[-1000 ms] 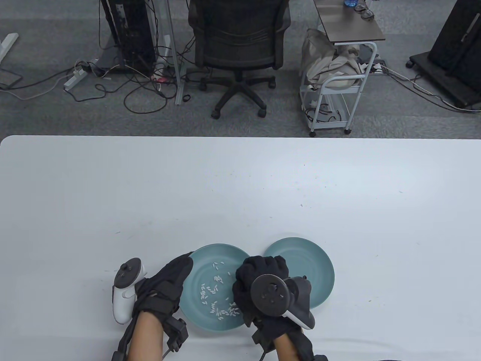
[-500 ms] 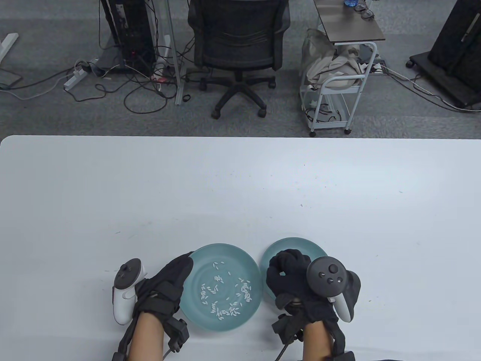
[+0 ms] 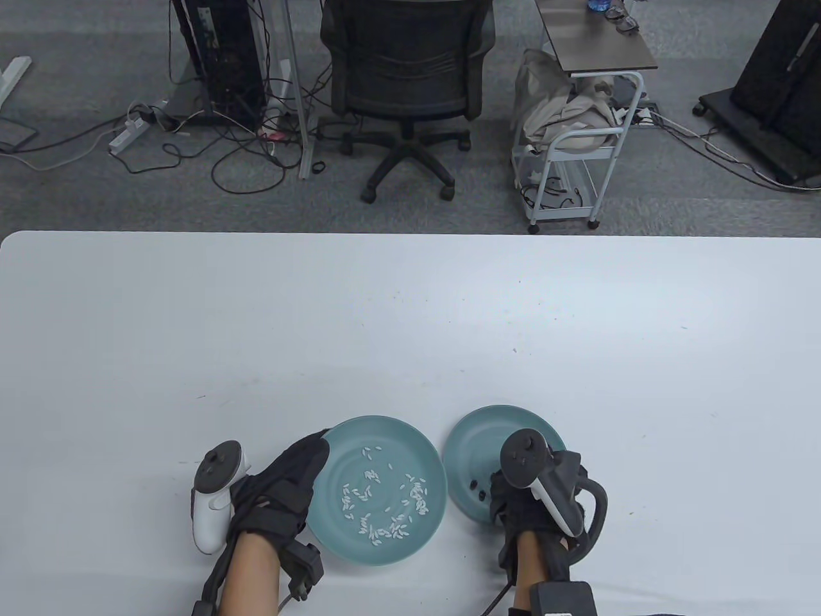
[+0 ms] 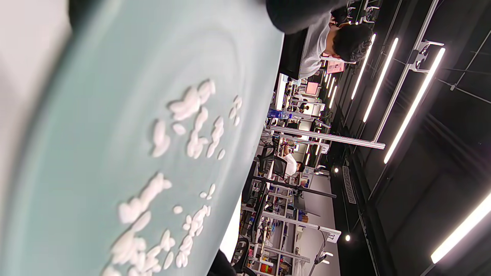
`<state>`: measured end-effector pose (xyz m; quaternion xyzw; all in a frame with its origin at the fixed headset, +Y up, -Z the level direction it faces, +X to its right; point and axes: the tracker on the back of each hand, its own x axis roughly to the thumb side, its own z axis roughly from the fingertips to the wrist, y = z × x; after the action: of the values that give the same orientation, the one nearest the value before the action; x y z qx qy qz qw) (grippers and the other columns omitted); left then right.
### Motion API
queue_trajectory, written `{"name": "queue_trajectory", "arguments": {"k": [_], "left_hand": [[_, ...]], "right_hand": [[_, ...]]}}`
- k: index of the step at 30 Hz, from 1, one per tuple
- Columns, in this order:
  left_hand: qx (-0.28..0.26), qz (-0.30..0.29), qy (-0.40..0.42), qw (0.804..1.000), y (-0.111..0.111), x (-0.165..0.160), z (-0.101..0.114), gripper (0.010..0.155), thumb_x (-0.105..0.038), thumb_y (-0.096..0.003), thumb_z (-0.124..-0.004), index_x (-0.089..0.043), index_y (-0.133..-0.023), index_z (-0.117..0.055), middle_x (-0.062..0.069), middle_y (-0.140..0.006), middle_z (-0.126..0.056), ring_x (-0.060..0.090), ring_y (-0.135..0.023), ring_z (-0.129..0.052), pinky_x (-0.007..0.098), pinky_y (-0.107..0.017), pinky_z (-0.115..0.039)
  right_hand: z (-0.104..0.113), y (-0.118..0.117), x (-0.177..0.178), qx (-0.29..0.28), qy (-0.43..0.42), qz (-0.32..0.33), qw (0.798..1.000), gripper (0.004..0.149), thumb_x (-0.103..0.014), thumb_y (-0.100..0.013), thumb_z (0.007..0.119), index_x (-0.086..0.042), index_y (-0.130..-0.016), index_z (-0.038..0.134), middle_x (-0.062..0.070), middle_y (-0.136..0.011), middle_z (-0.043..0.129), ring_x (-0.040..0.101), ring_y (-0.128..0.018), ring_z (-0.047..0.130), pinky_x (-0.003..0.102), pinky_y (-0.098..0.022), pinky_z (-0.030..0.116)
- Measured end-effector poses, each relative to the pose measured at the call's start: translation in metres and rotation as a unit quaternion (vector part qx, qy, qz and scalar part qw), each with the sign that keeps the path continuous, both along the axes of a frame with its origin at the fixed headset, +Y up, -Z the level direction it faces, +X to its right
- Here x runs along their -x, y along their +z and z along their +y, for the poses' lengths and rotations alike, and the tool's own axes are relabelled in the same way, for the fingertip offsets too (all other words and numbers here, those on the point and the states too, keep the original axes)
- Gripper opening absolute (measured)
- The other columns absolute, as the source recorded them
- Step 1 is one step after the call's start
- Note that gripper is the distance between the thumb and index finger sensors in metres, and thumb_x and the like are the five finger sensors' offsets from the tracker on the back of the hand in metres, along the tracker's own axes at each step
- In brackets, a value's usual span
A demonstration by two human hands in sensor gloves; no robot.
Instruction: Pick coffee beans with hand pinch into plate
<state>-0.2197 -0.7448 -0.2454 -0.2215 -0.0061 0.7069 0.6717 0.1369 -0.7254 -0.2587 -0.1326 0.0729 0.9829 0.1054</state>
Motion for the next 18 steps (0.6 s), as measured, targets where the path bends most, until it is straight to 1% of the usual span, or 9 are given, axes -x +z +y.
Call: {"name": "queue_trajectory", "arguments": {"k": [3,8,13,18], "left_hand": [[0.0,-0.002,0.003,1.0,0.0,0.0,0.0,0.055,-0.036,-0.0699,-0.057,-0.01,-0.118,-0.052,0.023,-0.093,-0.087,0.036,-0.07,-0.099,0.049,-0.048,-0.089],[0.0,-0.001,0.003,1.0,0.0,0.0,0.001,0.055,-0.036,-0.07,-0.057,-0.01,-0.118,-0.052,0.023,-0.093,-0.087,0.036,-0.07,-0.099,0.049,-0.048,-0.089],[0.0,0.0,0.005,1.0,0.0,0.0,0.001,0.055,-0.037,-0.07,-0.057,-0.01,-0.118,-0.052,0.023,-0.093,-0.087,0.036,-0.07,-0.099,0.049,-0.048,-0.089],[0.0,0.007,0.014,1.0,0.0,-0.001,0.001,0.055,-0.037,-0.0702,-0.057,-0.011,-0.118,-0.051,0.023,-0.095,-0.086,0.036,-0.071,-0.098,0.049,-0.049,-0.089]], "right_hand": [[-0.009,-0.001,-0.001,0.033,0.05,-0.016,0.998,0.038,-0.036,-0.049,0.08,-0.014,-0.081,0.079,0.01,-0.093,0.073,0.042,-0.084,0.073,0.073,-0.069,0.05],[-0.013,-0.004,0.005,0.052,0.104,-0.012,0.993,0.038,-0.035,-0.05,0.08,-0.015,-0.082,0.079,0.01,-0.094,0.072,0.041,-0.084,0.073,0.072,-0.069,0.052],[-0.015,-0.005,0.007,0.064,0.11,-0.004,0.992,0.037,-0.034,-0.051,0.081,-0.016,-0.083,0.08,0.01,-0.095,0.071,0.041,-0.085,0.073,0.071,-0.07,0.052],[-0.014,-0.004,0.005,0.068,0.09,-0.001,0.994,0.035,-0.034,-0.051,0.081,-0.022,-0.084,0.081,0.01,-0.096,0.071,0.04,-0.086,0.072,0.071,-0.07,0.052]]}}
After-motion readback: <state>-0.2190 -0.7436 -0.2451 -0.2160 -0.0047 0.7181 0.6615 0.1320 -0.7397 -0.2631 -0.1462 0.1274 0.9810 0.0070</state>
